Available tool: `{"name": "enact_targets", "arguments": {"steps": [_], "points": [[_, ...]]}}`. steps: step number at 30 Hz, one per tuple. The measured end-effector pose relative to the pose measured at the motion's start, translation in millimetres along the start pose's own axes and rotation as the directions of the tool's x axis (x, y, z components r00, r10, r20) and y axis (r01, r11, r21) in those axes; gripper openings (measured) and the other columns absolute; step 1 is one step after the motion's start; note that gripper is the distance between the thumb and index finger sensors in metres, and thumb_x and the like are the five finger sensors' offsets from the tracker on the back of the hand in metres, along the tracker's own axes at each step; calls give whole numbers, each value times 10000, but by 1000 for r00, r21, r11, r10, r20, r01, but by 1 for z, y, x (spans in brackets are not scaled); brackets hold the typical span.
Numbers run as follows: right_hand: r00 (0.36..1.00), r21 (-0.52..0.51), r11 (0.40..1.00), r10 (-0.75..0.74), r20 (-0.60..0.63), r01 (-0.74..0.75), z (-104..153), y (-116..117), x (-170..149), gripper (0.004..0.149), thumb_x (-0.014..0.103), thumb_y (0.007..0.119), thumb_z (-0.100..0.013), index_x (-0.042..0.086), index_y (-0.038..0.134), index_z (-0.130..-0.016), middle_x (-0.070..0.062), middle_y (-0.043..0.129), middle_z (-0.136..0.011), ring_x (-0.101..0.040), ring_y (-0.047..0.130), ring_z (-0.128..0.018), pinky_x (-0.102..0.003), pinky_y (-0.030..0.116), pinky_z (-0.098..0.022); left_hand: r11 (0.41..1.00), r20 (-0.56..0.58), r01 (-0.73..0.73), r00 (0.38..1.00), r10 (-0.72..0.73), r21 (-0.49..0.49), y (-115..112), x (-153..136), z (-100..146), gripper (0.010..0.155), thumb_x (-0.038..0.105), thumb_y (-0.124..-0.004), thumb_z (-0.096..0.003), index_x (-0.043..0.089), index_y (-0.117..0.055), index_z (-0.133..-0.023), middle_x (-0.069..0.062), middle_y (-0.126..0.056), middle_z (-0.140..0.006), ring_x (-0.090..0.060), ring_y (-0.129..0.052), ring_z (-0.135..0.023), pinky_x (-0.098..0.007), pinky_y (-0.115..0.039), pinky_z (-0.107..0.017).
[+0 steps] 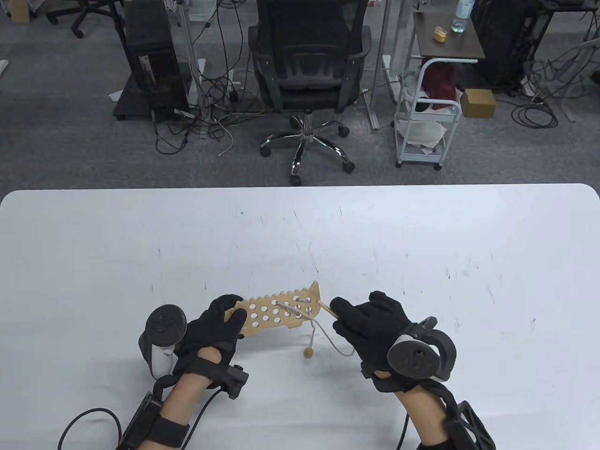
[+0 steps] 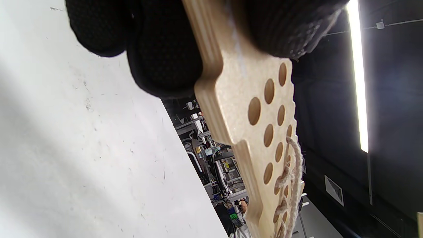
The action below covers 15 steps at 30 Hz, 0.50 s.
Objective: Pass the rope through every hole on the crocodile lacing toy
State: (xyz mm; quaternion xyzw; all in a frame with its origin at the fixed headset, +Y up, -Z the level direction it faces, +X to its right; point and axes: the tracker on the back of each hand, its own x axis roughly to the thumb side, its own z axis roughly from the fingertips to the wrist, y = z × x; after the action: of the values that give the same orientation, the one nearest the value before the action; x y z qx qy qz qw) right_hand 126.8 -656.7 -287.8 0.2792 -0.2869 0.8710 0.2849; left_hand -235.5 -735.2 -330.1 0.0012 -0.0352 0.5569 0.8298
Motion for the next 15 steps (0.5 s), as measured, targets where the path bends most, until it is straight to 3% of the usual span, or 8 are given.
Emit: {"name": "enact_targets", "arguments": {"steps": [15], "points": [[995,102,991,85,48,-90,4,22,21,373,394,940,-398,202,981,-715,-6,1087,-444,-250,1031,-397,-565,713,-556,997,59,52,997,-49,-63,-21,14,8,536,452,-811,-393,248,-738,-883,14,-933,-718,-219,-1002,-479,-476,-768,-582]]}}
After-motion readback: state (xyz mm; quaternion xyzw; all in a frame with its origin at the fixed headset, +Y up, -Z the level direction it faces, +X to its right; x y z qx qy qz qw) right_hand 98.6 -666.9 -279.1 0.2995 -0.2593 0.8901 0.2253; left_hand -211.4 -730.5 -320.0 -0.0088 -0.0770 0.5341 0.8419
